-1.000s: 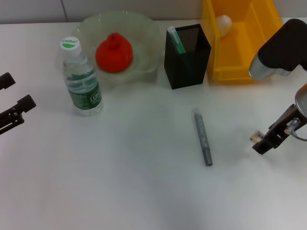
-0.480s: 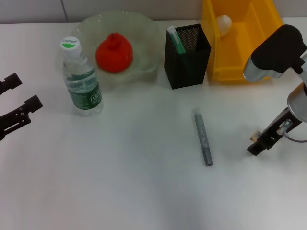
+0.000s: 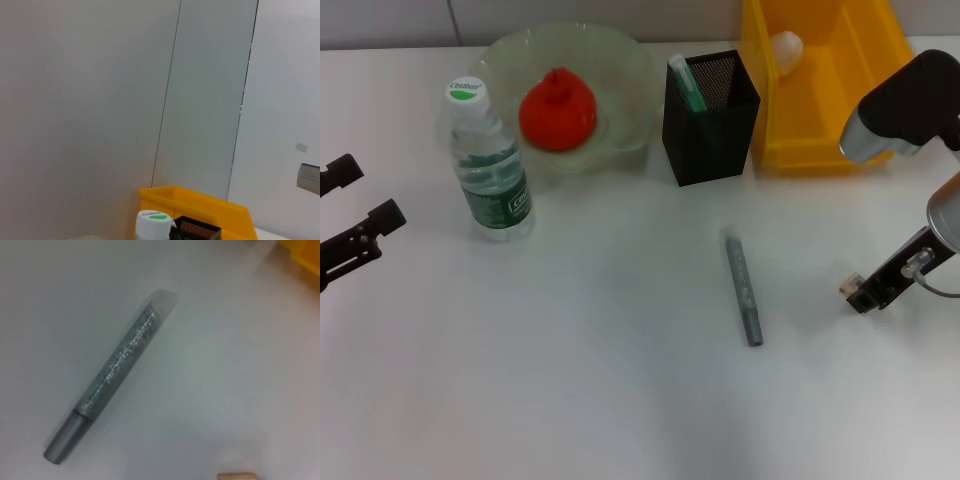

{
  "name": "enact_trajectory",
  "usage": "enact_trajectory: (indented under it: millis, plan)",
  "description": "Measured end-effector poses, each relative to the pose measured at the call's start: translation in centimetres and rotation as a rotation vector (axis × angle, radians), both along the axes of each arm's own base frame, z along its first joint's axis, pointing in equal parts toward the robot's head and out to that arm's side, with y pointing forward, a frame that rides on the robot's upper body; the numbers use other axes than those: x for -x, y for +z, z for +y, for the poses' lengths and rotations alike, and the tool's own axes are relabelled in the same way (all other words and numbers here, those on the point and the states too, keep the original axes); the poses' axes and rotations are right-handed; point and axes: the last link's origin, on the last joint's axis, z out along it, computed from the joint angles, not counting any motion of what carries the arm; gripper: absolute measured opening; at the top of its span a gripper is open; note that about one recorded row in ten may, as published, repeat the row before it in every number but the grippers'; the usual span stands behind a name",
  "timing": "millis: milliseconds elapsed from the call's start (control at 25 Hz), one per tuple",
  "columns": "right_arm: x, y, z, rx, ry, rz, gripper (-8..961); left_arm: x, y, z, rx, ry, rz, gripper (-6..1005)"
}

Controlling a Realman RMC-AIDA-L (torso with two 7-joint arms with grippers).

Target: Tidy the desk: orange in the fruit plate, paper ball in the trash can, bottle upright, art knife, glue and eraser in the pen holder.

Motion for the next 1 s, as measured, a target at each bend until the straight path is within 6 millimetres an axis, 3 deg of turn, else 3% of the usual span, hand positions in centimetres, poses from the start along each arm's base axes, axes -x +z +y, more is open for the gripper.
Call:
enact_trajectory:
  millis: [200, 440, 520, 560, 680, 720, 1000]
  plan:
    - [0.1, 0.0, -0.1, -0.005, -0.005, 0.033, 256, -0.1, -0.1, 0.0, 0.000, -0.001, -0.001, 812]
    - [2.2, 1.3, 0.0, -0.039, 0.060, 0.081, 273, 0.0, -0.1, 0.0, -0.004, -0.003, 0.004, 813]
    - [4.5, 2.7, 0.2, -0.082, 0.140, 0.102, 279, 0.0, -0.1, -0.1, -0.004, -0.001, 0.003, 813]
    - [4.5, 2.7, 0.2, -0.082, 0.140, 0.102, 282, 0.0, -0.1, -0.1, -0.004, -0.001, 0.003, 813]
    - [7.1, 3.8, 0.5, -0.130, 0.235, 0.138, 291, 0.1, -0.1, -0.2, -0.005, -0.001, 0.004, 813]
    - [8.6, 4.3, 1.1, -0.177, 0.300, 0.166, 293, 0.1, -0.1, -0.2, -0.007, -0.003, 0.008, 812]
    - [11.4, 4.4, 3.1, -0.298, 0.431, 0.278, 314, 0.0, -0.3, -0.2, -0.008, -0.009, 0.011, 812]
